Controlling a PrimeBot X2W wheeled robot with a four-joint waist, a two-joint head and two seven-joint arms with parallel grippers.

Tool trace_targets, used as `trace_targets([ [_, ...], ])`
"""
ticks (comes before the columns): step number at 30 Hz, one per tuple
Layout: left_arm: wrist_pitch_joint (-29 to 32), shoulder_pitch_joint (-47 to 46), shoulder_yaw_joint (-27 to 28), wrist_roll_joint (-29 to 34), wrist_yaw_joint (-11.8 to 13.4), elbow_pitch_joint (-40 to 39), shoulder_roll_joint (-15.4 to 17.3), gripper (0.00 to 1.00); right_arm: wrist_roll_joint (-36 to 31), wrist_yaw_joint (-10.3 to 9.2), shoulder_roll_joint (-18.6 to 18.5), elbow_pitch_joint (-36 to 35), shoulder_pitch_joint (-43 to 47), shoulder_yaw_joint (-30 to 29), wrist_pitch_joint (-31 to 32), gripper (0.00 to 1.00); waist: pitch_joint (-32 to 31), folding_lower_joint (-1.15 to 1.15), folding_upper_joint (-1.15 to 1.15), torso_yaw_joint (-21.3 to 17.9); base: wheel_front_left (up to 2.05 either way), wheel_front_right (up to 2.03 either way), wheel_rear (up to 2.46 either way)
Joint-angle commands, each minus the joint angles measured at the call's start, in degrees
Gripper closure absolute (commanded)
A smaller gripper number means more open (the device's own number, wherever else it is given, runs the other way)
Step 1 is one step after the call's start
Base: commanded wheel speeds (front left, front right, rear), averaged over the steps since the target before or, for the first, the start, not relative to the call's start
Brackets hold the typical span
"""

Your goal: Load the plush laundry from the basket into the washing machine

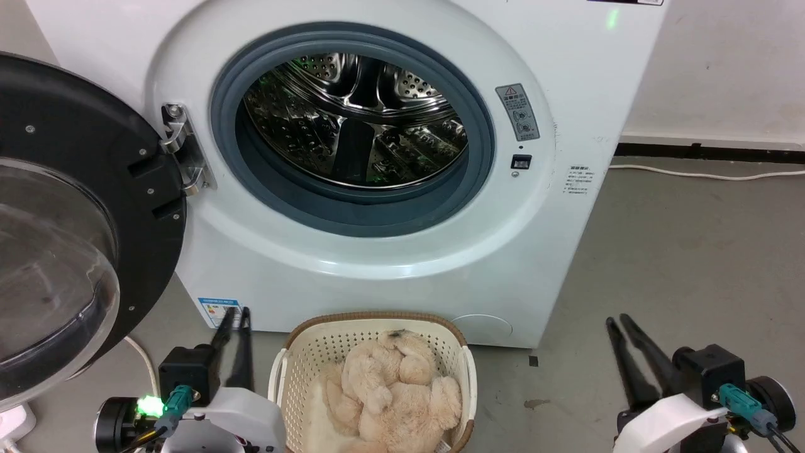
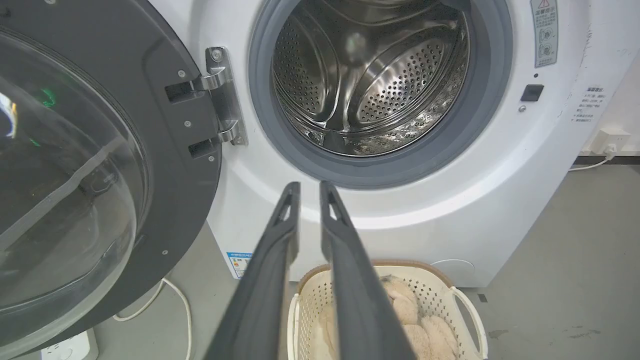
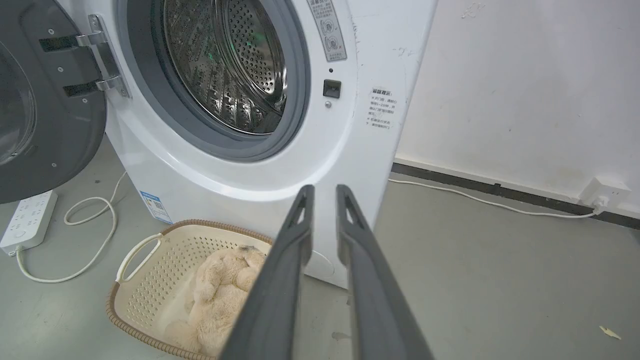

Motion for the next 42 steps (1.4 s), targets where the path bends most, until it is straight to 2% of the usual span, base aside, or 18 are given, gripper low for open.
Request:
trace_targets([
  [1,-0.01,0.01,-0.03,-0.03,0.00,0.01,0.00,0.00,0.03,0.01,0.00,0.01,0.01,-0.02,-0.01,0.00,0.00,0.00,0.00,0.00,0.00,0.00,0.00],
  [23,-1.79,-0.35,-1.78,-4.02,-0.11,2.36,0.06,0.00,3.43,0.00,0.00,0.86,0.75,0.33,-2.40,0.00,0.83,0.00,0.00,-0.31,0.00,0.00,0.00],
  [40,1.39,-5.73,-3.99,-7.84,-0.82,10.03,0.45,0.00,6.51,0.00,0.00,0.43,-0.51,0.68,-4.32,0.00,5.51,0.00,0.00,-1.97,0.00,0.00,0.00],
  [42,2.93,-8.28,-5.10,-8.68,-1.34,13.39,0.93,0.00,7.62,-0.01,0.00,-0.07,-1.39,0.89,-4.92,0.00,7.88,0.00,0.00,-2.82,0.00,0.00,0.00],
])
